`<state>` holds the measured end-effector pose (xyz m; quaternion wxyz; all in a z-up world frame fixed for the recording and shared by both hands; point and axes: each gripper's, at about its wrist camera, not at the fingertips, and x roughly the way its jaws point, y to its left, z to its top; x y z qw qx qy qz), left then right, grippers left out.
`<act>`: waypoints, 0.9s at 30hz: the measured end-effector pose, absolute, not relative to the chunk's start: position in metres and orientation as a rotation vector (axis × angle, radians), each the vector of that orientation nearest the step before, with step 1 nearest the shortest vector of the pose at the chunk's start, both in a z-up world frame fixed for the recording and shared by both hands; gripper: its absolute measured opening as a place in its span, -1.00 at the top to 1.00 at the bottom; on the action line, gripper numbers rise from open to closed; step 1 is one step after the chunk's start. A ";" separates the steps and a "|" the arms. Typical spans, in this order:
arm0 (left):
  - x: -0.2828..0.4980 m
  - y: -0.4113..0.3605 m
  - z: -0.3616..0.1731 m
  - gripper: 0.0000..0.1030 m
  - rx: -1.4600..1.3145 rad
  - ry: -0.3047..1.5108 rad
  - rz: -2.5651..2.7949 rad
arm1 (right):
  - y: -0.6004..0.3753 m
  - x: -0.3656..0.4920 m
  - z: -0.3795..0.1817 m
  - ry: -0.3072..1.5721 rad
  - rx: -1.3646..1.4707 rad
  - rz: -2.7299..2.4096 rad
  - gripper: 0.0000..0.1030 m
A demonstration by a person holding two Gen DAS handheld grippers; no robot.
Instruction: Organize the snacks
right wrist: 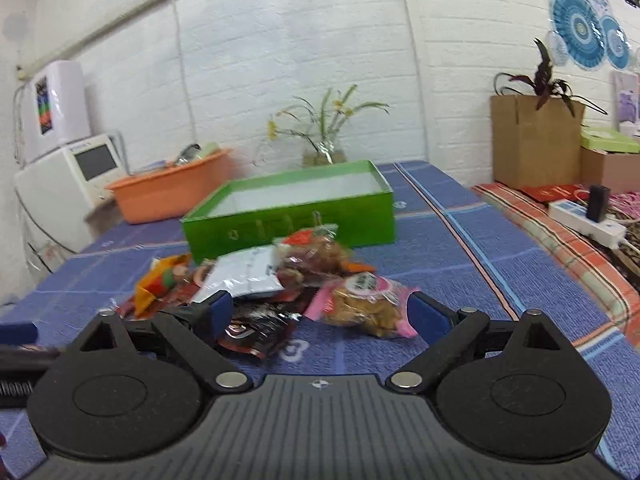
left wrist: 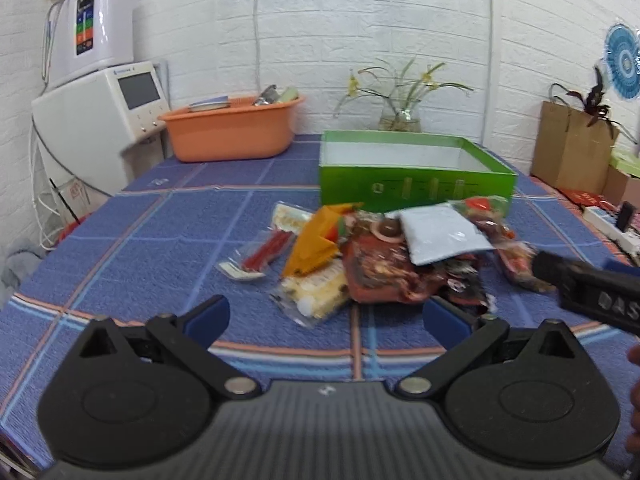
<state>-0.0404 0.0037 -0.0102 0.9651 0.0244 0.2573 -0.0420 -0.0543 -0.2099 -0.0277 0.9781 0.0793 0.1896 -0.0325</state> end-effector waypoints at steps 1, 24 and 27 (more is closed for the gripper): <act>-0.035 0.007 -0.008 -0.99 0.052 0.513 -0.075 | -0.211 -0.054 -0.029 0.391 0.161 -0.074 -1.00; -0.002 0.016 -0.021 -0.99 -0.004 0.568 -0.002 | -0.213 -0.056 -0.030 0.379 0.141 -0.092 -1.00; -0.001 0.014 -0.022 -0.99 0.011 0.573 -0.005 | -0.216 -0.053 -0.033 0.400 0.161 -0.100 -1.00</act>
